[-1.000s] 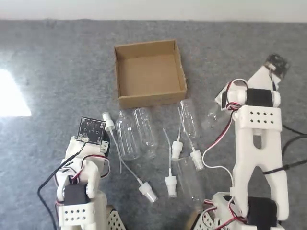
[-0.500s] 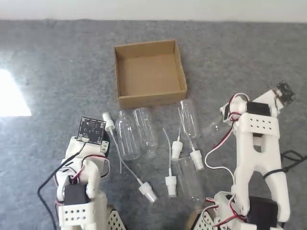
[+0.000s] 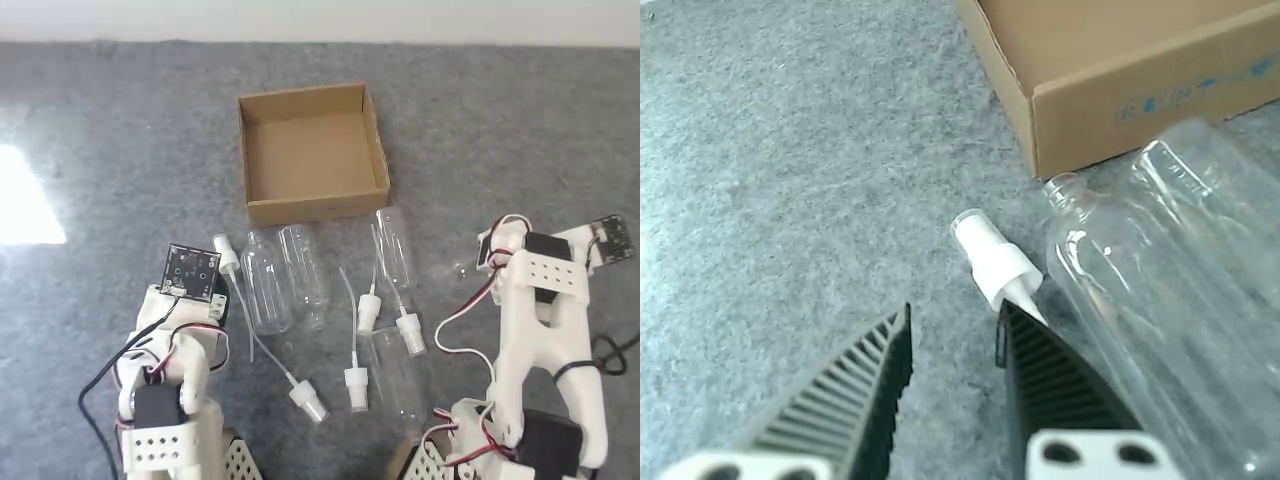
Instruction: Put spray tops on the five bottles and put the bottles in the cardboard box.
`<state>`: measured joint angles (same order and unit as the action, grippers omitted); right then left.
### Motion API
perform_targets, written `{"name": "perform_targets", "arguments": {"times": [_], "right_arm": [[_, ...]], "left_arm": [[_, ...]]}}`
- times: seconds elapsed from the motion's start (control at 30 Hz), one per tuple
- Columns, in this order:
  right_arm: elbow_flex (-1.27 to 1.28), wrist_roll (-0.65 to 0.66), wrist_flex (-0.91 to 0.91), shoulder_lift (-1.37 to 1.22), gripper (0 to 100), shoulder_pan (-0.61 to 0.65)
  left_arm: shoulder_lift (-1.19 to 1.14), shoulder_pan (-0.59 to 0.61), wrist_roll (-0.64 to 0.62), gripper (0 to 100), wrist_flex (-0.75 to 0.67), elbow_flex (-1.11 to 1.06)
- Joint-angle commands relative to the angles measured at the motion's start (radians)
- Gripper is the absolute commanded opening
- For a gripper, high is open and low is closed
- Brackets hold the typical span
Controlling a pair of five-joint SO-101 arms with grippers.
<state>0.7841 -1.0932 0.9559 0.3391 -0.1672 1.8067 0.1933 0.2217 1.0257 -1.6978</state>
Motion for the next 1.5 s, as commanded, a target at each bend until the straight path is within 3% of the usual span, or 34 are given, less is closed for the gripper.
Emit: {"name": "perform_targets", "arguments": {"times": [0.0, 0.33, 0.57, 1.07, 1.3, 1.47], "right_arm": [[-0.003, -0.018, -0.018, 0.044, 2.2, -0.013], [0.009, -0.023, -0.018, 0.045, 2.7, -0.028], [0.011, -0.063, -0.015, 0.041, 18.3, -0.035], [0.002, -0.092, 0.005, 0.053, 19.0, -0.031], [0.0, -0.101, -0.004, 0.053, 30.4, -0.022], [-0.005, -0.106, 0.004, 0.053, 32.2, 0.01]], "left_arm": [[0.012, 0.003, 0.008, 13, 0.005, 0.012], [0.012, 0.003, 0.008, 13, 0.005, 0.012], [0.012, 0.003, 0.008, 13, 0.005, 0.012], [0.012, 0.003, 0.008, 13, 0.005, 0.012], [0.012, 0.003, 0.008, 13, 0.005, 0.012], [0.012, 0.003, 0.008, 13, 0.005, 0.012]]}}
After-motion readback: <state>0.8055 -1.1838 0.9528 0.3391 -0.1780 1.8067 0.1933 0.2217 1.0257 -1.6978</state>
